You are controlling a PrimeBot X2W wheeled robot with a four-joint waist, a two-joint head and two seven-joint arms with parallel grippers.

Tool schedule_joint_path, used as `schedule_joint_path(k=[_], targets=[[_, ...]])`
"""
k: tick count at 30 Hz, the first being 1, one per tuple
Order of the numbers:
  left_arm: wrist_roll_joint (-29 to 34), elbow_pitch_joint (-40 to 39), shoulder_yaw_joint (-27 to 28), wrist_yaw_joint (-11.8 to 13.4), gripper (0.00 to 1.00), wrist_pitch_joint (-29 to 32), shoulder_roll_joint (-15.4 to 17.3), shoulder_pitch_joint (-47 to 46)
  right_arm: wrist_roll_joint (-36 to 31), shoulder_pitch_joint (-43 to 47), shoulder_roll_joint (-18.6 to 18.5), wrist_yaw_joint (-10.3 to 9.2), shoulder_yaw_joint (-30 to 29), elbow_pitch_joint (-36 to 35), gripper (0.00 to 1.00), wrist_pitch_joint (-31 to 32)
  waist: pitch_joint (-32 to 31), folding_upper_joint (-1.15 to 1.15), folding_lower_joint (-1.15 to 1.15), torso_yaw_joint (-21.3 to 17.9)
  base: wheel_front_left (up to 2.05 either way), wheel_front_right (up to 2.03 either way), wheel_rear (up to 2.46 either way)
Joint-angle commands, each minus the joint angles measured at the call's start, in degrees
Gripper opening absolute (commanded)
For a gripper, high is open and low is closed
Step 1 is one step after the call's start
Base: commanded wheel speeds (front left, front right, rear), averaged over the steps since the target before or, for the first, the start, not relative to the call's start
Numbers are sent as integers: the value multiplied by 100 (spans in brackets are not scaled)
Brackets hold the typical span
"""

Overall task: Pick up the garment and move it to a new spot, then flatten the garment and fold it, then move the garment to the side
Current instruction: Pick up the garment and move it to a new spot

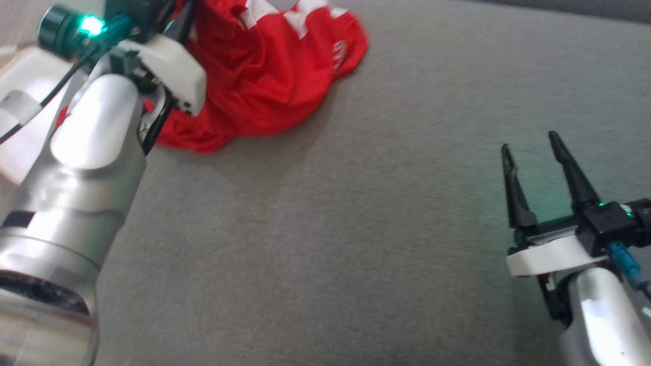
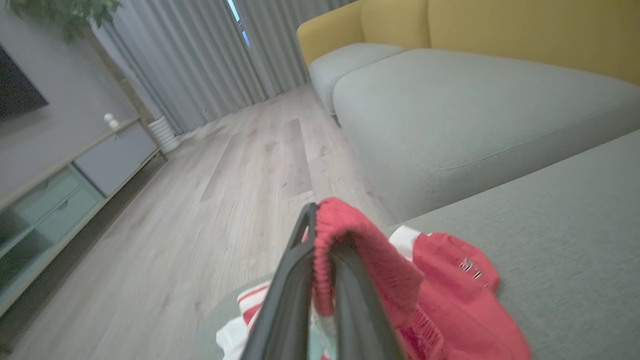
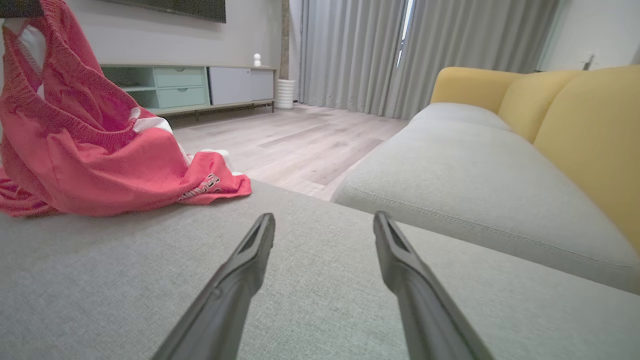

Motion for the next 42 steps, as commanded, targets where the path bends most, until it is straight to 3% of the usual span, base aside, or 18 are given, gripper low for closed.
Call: schedule_joint_path(k=[1,11,21,29,38,39,40,42], targets=[[8,-259,-1,9,0,-72,334,-386,41,29,80,-4,93,-169,100,-37,-440,0,1,-424,0,0,0],[-225,-1553,-955,9,0,-245,919,-989,210,171,523,-4,282,-98,100,-37,-1175,0,1,-1827,0,0,0],[-159,-2025,-1178,29,0,-267,759,-1496,741,166,553,-4,362,-175,100,-37,-1328,0,1,-3105,0,0,0],[-623,-2059,-1284,36,0,-465,486,-907,820,73,553,-4,338,-275,100,-37,-900,0,1,-3394,0,0,0],[-1345,-1545,-1256,73,0,-1000,334,1051,850,-55,554,-4,350,-274,100,-37,-514,0,1,-3322,0,0,0],[-1363,-1482,-1240,103,39,-1034,340,1240,840,-56,554,-4,339,-273,100,-37,-501,0,1,-3291,0,0,0],[-1351,-1429,-1218,175,100,-1060,341,1405,824,-49,554,-4,324,-271,100,-37,-494,0,1,-3246,0,0,0],[-1294,-1385,-1163,321,100,-1092,323,1700,785,-18,554,-4,297,-259,100,-37,-518,0,1,-3135,0,0,0]])
